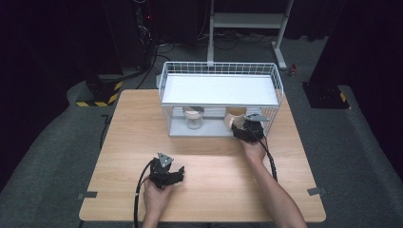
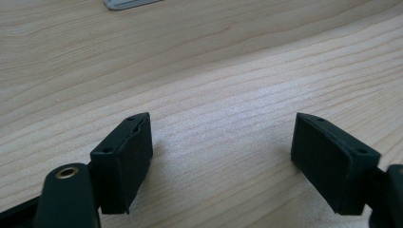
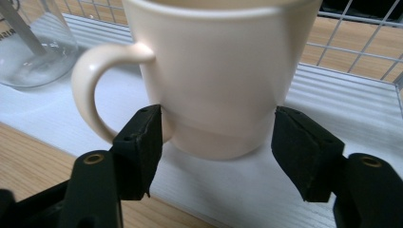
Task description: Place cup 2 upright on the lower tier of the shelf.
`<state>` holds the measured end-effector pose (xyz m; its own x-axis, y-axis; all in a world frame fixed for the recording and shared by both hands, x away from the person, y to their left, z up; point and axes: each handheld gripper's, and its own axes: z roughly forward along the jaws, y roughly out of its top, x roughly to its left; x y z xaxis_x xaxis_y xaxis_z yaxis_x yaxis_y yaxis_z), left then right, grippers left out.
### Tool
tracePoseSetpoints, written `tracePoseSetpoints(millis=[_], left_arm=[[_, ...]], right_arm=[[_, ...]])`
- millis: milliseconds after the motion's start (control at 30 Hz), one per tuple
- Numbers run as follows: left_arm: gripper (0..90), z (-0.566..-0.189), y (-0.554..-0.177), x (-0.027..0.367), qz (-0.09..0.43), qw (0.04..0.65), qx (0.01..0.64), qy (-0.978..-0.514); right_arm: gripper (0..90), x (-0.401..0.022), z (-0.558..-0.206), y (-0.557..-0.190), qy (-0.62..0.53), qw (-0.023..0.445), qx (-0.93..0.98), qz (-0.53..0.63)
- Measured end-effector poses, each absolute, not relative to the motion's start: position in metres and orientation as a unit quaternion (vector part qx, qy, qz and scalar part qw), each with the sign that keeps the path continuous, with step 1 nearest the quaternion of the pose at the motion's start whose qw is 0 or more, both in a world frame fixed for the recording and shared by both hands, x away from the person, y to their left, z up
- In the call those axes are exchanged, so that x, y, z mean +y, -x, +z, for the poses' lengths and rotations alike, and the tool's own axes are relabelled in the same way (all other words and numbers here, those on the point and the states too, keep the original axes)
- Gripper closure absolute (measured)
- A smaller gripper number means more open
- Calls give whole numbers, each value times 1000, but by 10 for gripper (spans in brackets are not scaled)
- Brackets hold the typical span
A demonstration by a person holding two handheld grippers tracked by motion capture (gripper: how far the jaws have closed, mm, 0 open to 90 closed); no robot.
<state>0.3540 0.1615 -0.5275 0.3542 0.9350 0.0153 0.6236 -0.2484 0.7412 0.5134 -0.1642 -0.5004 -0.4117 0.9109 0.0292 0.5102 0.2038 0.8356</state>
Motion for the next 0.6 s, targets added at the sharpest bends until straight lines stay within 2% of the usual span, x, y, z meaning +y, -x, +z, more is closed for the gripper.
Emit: tracePoseSetpoints(millis=[400,600], left_arm=[[222,-528,-354,161,235,330,517,-754],[221,-528,-354,161,237,329,517,-754]], right_arm=[[356,-172,-508,-518,-491,228,738,403],[338,-179,-502,-505,-481,226,744,404]])
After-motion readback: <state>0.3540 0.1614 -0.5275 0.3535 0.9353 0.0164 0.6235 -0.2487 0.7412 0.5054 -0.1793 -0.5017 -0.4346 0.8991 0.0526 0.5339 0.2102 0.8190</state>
